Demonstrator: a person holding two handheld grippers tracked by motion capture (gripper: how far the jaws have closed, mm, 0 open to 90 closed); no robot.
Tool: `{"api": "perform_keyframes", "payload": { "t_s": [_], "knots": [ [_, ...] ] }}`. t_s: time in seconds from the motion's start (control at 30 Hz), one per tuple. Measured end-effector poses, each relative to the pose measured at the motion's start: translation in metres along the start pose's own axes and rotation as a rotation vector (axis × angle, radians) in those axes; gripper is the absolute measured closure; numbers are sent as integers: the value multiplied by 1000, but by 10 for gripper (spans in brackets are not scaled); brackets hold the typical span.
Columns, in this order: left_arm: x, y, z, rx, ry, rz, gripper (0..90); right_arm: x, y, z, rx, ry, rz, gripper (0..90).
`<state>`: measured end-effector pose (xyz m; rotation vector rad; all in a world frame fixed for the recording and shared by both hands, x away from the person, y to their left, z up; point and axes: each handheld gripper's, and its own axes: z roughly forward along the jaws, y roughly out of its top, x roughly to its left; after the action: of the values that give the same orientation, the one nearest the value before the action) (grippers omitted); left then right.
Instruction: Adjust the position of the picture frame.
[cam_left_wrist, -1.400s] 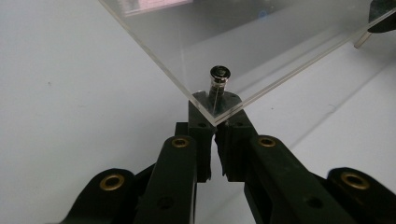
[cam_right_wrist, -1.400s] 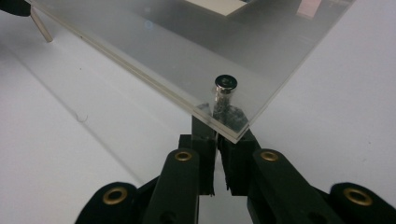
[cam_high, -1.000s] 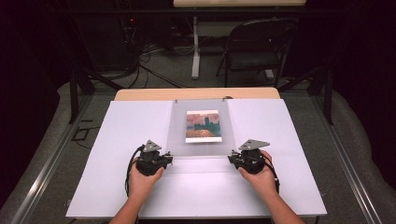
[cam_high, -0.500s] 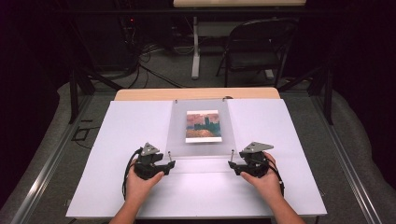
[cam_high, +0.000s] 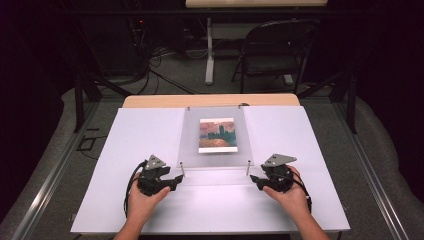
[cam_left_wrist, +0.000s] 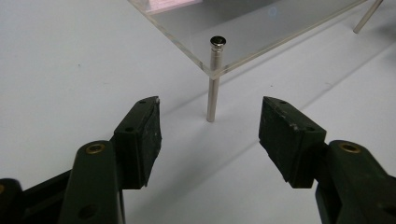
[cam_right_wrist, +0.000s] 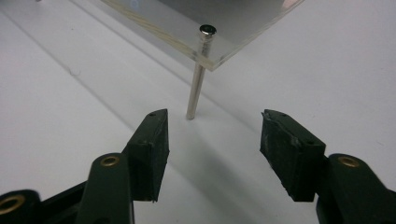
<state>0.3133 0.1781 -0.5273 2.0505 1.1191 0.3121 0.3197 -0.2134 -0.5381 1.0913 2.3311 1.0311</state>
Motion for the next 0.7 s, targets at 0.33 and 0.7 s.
{"api": "perform_keyframes", "payload": {
  "t_s": [0.33, 0.7],
  "knots": [
    [9, -4, -21, 21, 32, 22, 387, -6, -1, -16, -22, 7, -35, 391],
    [18, 7, -34, -1, 56, -1, 223, -20, -3, -27, 5, -36, -7, 203]
  ]
}}
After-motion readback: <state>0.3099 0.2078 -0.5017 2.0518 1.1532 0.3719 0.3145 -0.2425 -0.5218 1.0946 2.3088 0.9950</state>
